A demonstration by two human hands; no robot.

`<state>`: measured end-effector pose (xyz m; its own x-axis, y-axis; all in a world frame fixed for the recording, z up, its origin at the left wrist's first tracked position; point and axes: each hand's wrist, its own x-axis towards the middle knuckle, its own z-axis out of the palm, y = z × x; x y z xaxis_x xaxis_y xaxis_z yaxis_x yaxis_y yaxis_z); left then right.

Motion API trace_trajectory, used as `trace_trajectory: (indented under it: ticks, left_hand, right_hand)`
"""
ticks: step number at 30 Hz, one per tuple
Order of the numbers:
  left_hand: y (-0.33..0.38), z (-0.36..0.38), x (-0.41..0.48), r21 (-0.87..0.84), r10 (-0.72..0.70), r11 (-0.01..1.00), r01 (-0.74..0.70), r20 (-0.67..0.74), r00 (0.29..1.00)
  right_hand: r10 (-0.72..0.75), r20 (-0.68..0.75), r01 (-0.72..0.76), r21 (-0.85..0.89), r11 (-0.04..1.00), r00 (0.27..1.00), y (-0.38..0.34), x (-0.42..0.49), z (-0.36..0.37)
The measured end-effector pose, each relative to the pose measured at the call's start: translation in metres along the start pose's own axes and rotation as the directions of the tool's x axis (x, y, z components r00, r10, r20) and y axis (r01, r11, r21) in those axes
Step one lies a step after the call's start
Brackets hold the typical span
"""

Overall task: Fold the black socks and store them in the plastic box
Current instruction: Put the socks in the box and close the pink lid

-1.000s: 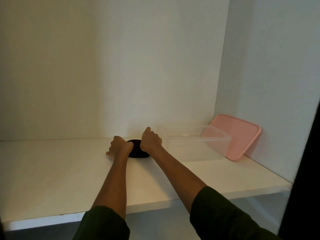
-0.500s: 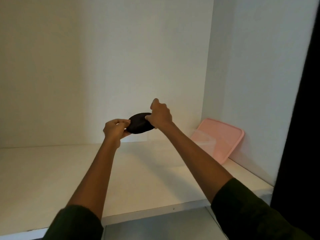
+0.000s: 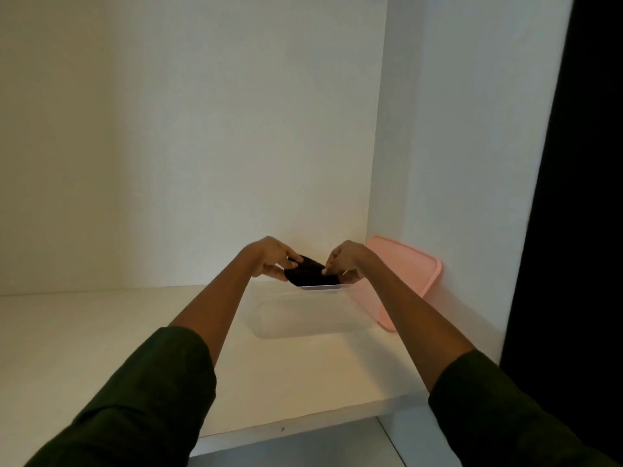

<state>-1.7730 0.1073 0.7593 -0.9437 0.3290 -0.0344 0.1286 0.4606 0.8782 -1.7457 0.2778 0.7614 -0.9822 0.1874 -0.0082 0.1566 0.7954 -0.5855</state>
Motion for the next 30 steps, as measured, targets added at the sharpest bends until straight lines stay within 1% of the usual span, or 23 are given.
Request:
trace_trajectory:
  ticks: [2, 5, 6, 9, 10, 13, 15, 17, 18, 21, 23, 25, 27, 30]
  left_hand:
    - [-0.004, 0.007, 0.007, 0.056, -0.029, 0.998, 0.028, 0.03, 0.999]
    - [-0.007, 0.013, 0.016, 0.2, -0.077, 0.978, 0.06, 0.076, 0.994]
    - [-0.008, 0.014, 0.019, 0.254, -0.094, 0.965, 0.07, 0.085, 0.992]
    - [-0.009, 0.019, 0.027, 0.388, -0.152, 0.917, 0.096, 0.114, 0.982]
    - [-0.011, 0.021, 0.029, 0.417, -0.173, 0.903, 0.106, 0.127, 0.977]
    - [-0.014, 0.026, 0.032, 0.523, -0.218, 0.845, 0.113, 0.145, 0.965]
    - [-0.014, 0.028, 0.029, 0.596, -0.27, 0.796, 0.107, 0.191, 0.944]
    - [-0.014, 0.027, 0.027, 0.601, -0.306, 0.79, 0.121, 0.215, 0.927]
    - [-0.013, 0.026, 0.027, 0.609, -0.298, 0.785, 0.114, 0.21, 0.931]
    - [-0.013, 0.026, 0.026, 0.637, -0.274, 0.764, 0.097, 0.185, 0.944]
    - [-0.013, 0.026, 0.026, 0.609, -0.261, 0.787, 0.098, 0.184, 0.948]
    - [-0.011, 0.023, 0.026, 0.554, -0.196, 0.828, 0.082, 0.149, 0.969]
    - [-0.008, 0.017, 0.024, 0.513, -0.082, 0.857, 0.047, 0.047, 0.996]
    - [-0.004, 0.012, 0.018, 0.489, 0.074, 0.871, -0.038, -0.055, 0.996]
  right_hand:
    - [-0.006, 0.051, 0.009, -0.043, 0.999, 0.999, 0.009, 0.007, 0.002]
    - [0.001, 0.08, 0.01, -0.129, 0.992, 0.997, 0.015, 0.02, 0.006]
    - [0.008, 0.09, 0.007, -0.169, 0.986, 0.996, 0.016, 0.024, 0.008]
    - [0.048, 0.186, 0.02, -0.35, 0.937, 0.981, 0.016, 0.03, 0.013]
    - [0.054, 0.186, 0.02, -0.377, 0.926, 0.981, 0.016, 0.03, 0.014]
    - [0.036, 0.157, 0.033, -0.415, 0.909, 0.987, 0.018, 0.033, 0.018]
    - [0.023, 0.164, 0.051, -0.428, 0.902, 0.986, 0.019, 0.034, 0.02]
    - [0.014, 0.168, 0.056, -0.407, 0.912, 0.986, 0.02, 0.034, 0.021]
    - [0.005, 0.16, 0.059, -0.395, 0.917, 0.987, 0.02, 0.034, 0.021]
    - [-0.013, 0.116, 0.047, -0.301, 0.952, 0.993, 0.021, 0.031, 0.019]
    - [-0.024, 0.06, 0.037, -0.211, 0.977, 0.998, 0.021, 0.027, 0.016]
    - [-0.049, 0.0, 0.048, -0.182, 0.982, 0.999, 0.02, 0.025, 0.007]
    - [-0.072, -0.137, 0.056, -0.117, 0.992, 0.988, 0.019, 0.021, -0.008]
    - [-0.072, -0.344, 0.051, -0.071, 0.996, 0.936, 0.019, 0.007, -0.035]
